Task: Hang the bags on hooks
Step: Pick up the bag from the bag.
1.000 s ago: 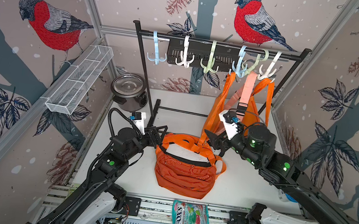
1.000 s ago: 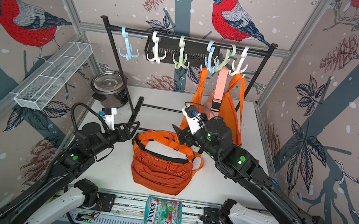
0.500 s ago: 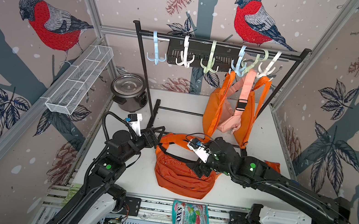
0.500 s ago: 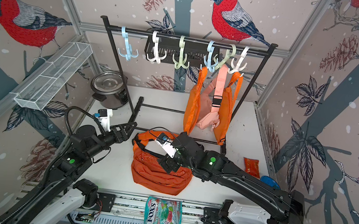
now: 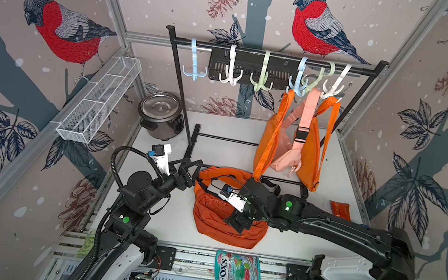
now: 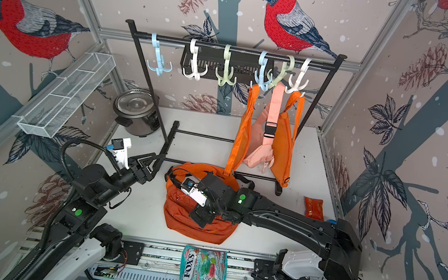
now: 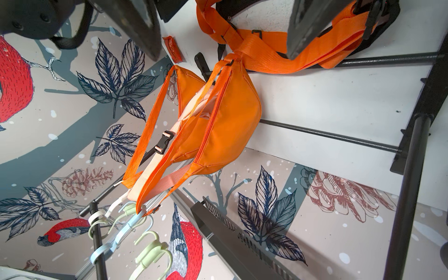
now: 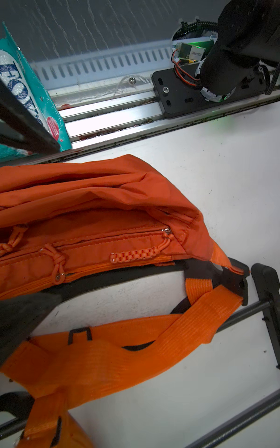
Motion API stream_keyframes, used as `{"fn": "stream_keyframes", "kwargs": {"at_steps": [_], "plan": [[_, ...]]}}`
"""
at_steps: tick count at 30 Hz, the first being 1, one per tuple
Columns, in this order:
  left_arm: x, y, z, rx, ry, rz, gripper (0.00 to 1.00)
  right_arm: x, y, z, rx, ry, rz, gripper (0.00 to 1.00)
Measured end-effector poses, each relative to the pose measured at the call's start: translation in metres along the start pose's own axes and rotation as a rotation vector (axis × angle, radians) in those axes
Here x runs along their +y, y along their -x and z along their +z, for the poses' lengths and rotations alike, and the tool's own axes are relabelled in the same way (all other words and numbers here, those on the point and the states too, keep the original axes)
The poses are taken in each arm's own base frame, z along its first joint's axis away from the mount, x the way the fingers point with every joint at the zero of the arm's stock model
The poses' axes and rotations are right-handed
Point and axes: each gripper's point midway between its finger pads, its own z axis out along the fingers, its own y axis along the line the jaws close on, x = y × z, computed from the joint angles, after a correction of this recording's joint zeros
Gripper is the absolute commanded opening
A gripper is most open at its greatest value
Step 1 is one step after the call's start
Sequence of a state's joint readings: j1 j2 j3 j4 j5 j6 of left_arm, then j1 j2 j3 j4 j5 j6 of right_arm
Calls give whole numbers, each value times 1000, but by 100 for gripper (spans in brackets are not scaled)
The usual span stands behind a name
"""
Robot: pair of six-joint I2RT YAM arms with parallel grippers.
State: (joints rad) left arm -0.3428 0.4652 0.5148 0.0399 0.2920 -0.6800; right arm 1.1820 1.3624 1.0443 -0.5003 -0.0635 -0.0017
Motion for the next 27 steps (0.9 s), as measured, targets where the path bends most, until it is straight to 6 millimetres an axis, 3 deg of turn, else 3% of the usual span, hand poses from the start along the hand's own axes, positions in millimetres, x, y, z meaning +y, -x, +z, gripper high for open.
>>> {"fn": "stream_keyframes", "kwargs": {"at_steps": [11,16,19,23,25,27], "plan": [[-5,2,-9,-13,-13,13,80,10,-28,44,151,33,-5,88],[-5,0,-12,-14,-14,13,80,11,-40,59,205,39,-1,78],[-5,-1,-13,-13,-11,13,80,12,-46,67,234,48,1,64],[-5,0,-14,-17,-12,14,80,15,-52,75,263,64,5,20],[-5,1,-14,-19,-12,15,80,15,-52,75,266,67,10,9],[-7,2,-14,-21,-15,16,80,15,-49,72,258,67,13,6]]}}
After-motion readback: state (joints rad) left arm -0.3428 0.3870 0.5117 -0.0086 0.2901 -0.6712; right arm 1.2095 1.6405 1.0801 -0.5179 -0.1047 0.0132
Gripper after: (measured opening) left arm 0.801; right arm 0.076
